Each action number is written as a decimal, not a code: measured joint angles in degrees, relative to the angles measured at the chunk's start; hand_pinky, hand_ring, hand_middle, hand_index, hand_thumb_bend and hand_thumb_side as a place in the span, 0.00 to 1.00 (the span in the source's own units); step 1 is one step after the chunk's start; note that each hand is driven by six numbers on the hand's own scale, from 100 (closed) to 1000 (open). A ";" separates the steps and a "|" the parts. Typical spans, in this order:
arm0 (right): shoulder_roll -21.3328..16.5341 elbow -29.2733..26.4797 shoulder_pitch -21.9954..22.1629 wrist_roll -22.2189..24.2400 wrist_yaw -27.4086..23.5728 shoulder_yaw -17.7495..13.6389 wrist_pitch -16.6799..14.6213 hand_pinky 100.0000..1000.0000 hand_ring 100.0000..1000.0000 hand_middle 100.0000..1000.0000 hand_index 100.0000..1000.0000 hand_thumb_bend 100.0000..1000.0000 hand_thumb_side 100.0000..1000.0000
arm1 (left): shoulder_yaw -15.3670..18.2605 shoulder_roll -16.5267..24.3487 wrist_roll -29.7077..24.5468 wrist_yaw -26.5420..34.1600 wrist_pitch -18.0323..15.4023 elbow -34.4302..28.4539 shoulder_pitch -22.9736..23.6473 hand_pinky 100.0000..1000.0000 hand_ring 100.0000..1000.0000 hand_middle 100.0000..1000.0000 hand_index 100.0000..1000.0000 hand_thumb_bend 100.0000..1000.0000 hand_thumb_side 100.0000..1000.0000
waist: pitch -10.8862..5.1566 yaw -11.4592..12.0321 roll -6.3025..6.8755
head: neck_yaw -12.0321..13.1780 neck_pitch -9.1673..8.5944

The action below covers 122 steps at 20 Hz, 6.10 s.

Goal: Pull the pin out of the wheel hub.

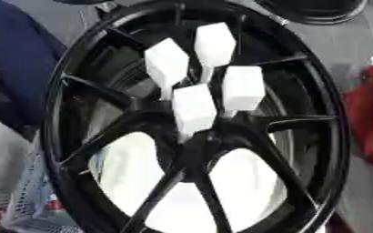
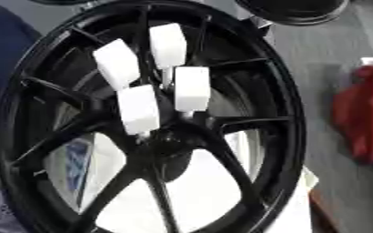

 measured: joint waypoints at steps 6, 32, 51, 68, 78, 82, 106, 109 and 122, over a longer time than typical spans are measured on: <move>-3.38 -0.23 -5.39 5.14 1.43 2.80 -1.35 0.84 0.79 0.75 0.83 0.00 0.19 | -0.04 0.01 -0.20 0.00 0.20 0.00 0.03 0.96 0.52 0.69 0.88 0.03 0.92 | -0.11 0.40 -0.47 | -0.79 -0.02; -3.16 -0.32 -28.76 28.17 9.60 27.43 2.23 0.86 0.86 0.80 0.83 0.00 0.12 | -0.43 1.54 -0.98 -0.57 0.95 0.00 0.47 0.97 0.52 0.69 0.88 0.03 0.92 | -0.32 3.40 -4.51 | -3.79 0.01; 7.54 4.45 -42.41 45.19 11.52 32.75 3.09 0.91 0.93 0.86 0.90 0.00 0.14 | -0.42 1.50 -0.95 -0.82 1.15 0.00 1.67 0.97 0.52 0.69 0.88 0.04 0.93 | -1.42 2.87 -4.17 | -4.33 0.10; 10.54 7.82 -44.25 58.15 10.17 31.87 1.16 0.92 0.92 0.85 0.94 0.00 0.12 | -0.41 0.37 -0.95 -1.08 1.96 0.00 2.64 0.97 0.52 0.69 0.88 0.04 0.94 | -2.22 5.40 -3.91 | -8.31 2.10; 12.16 9.87 -45.18 58.42 9.92 31.88 1.09 0.93 0.92 0.84 0.95 0.00 0.09 | -0.44 -0.09 -1.22 -1.62 2.21 0.00 2.64 0.98 0.52 0.69 0.88 0.04 0.95 | -1.48 5.43 -3.82 | -9.49 1.81; 12.69 11.04 -45.51 58.49 10.47 31.85 0.68 0.93 0.92 0.85 0.96 0.00 0.08 | -0.45 -0.11 -1.31 -1.67 2.30 0.00 2.64 0.98 0.52 0.69 0.88 0.04 0.95 | -1.32 5.43 -3.87 | -9.23 1.39; 13.09 10.92 -44.66 58.58 2.52 32.68 1.59 0.95 0.93 0.89 1.00 0.00 0.36 | -0.74 -0.54 -2.05 -2.75 3.06 0.00 2.63 0.98 0.52 0.69 0.88 0.05 0.96 | -0.14 5.43 -4.71 | -8.26 1.05; 13.09 10.91 -44.66 58.58 2.62 32.99 1.82 0.95 0.94 0.89 1.00 0.00 0.32 | -0.74 -0.55 -2.17 -2.82 3.18 0.00 2.63 0.98 0.52 0.69 0.88 0.05 0.96 | -0.13 5.48 -4.89 | -8.24 1.05; 13.09 12.61 -44.59 58.54 8.31 34.58 1.48 0.95 0.94 0.90 1.00 0.00 0.27 | -0.76 -0.61 -2.46 -3.13 3.51 0.00 2.49 0.99 0.52 0.69 0.88 0.05 0.97 | 0.65 6.16 -5.58 | -8.24 1.05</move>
